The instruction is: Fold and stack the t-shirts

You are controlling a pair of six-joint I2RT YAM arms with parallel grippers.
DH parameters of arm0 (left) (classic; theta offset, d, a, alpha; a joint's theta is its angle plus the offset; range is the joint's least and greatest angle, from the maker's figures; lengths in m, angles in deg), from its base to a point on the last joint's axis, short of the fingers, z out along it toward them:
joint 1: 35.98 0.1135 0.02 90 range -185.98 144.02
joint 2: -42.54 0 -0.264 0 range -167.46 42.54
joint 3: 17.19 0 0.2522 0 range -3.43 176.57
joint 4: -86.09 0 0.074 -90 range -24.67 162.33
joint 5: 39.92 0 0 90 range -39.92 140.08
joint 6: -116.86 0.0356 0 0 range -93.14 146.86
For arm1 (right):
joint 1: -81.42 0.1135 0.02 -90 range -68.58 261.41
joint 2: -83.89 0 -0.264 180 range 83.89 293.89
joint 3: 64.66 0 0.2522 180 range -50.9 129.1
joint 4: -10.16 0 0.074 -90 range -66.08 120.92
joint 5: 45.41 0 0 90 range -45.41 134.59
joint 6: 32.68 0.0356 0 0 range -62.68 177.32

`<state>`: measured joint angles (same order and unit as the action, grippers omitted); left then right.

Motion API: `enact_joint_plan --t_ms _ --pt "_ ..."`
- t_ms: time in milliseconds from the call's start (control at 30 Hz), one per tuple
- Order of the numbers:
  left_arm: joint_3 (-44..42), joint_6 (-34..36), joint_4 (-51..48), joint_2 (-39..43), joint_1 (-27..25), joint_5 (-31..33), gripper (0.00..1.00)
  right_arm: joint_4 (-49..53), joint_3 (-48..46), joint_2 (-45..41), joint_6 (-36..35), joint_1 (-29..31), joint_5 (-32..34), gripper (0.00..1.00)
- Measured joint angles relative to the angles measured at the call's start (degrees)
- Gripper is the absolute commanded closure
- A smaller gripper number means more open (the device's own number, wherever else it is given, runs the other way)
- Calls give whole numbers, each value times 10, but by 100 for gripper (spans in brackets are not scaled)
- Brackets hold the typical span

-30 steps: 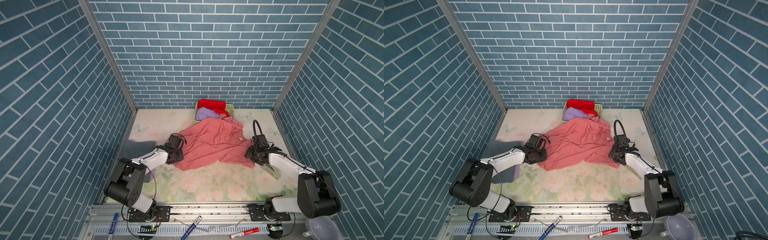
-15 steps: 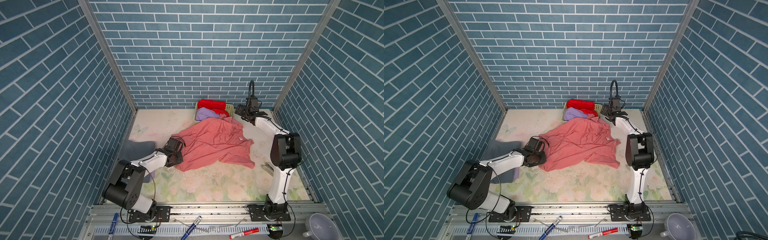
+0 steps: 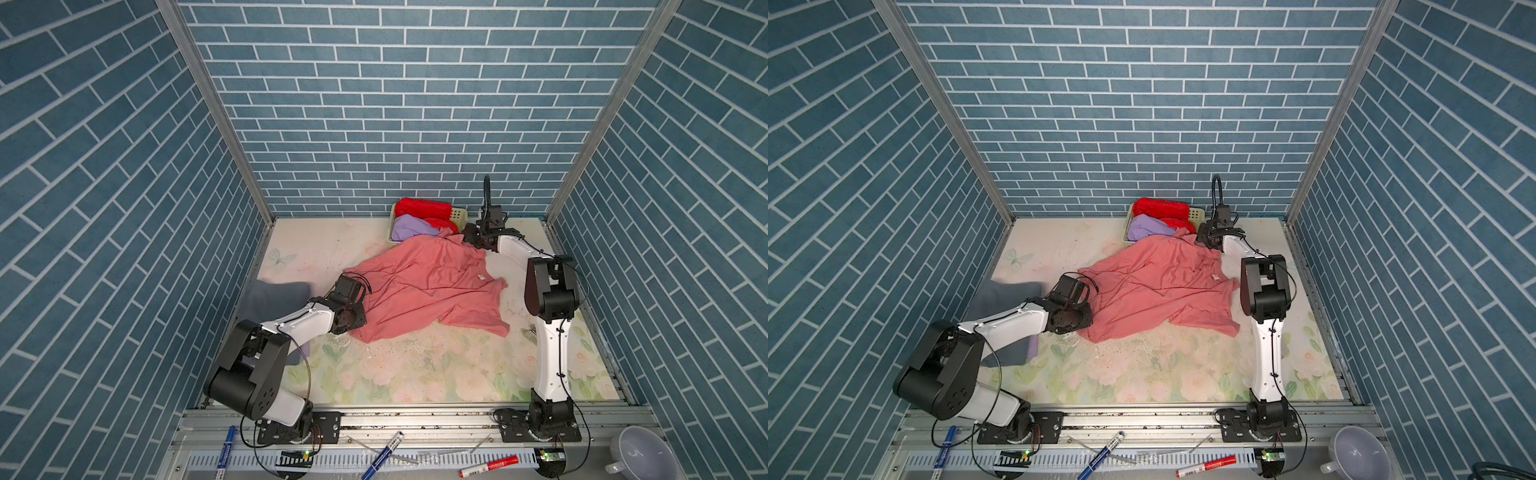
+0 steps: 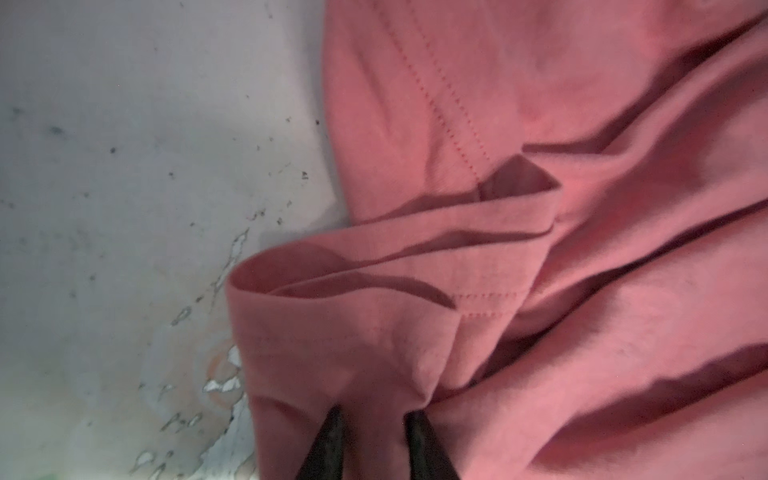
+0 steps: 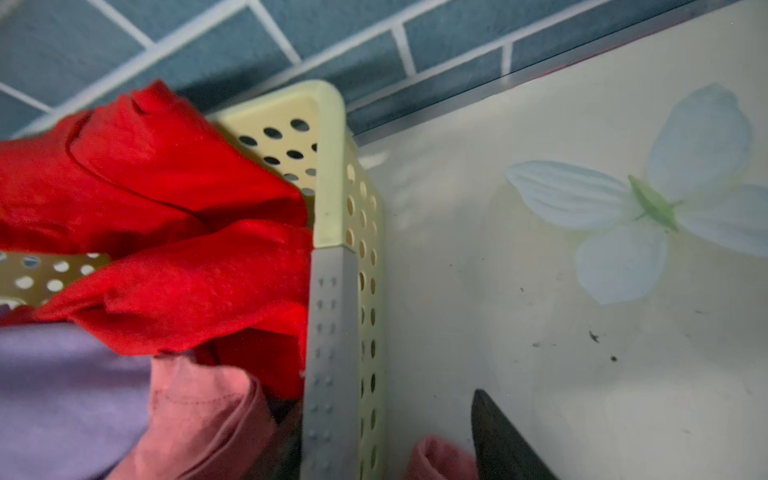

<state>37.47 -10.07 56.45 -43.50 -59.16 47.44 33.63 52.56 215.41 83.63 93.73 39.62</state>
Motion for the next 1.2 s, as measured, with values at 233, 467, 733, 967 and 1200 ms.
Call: enact_joint_plan --t_ms 233,467,733,967,1200 --pt "0 -2 1 0 0 0 72 17 10 0 20 7 46 90" --pt "1 -2 5 -2 0 -1 72 24 -66 -55 74 -9 143 91" --pt "2 -1 21 -10 0 -4 74 40 -231 -180 159 -102 214 72" --pt "16 -1 52 -35 0 -17 76 27 -340 -269 206 -175 231 47" --pt "19 3 64 -42 0 -24 76 22 -359 -301 222 -202 223 73"
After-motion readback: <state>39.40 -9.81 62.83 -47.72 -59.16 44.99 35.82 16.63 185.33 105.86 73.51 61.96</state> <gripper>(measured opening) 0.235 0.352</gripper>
